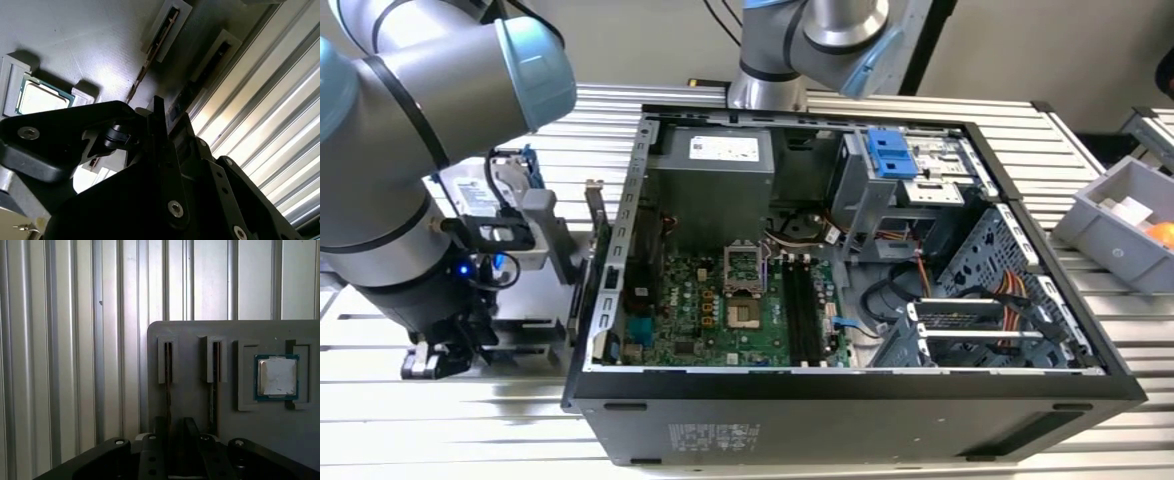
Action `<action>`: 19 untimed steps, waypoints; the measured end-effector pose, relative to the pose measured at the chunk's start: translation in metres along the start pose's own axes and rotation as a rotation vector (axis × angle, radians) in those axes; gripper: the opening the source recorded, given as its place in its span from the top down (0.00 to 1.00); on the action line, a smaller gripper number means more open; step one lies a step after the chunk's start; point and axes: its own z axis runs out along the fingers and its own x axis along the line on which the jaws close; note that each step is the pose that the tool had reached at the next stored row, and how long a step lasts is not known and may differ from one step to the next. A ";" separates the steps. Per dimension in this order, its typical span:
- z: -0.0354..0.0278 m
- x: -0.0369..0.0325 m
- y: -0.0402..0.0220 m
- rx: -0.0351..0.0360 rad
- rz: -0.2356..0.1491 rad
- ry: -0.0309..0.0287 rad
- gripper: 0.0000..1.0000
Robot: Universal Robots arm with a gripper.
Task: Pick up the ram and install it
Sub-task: 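Pick up the ram and move it above insertion slot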
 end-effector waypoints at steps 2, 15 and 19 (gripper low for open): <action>0.0000 0.0001 0.0000 -0.0001 0.000 0.0001 0.00; 0.0001 0.0002 0.0000 -0.0001 0.000 0.0001 1.00; 0.0001 0.0003 0.0000 0.0000 0.000 0.0000 1.00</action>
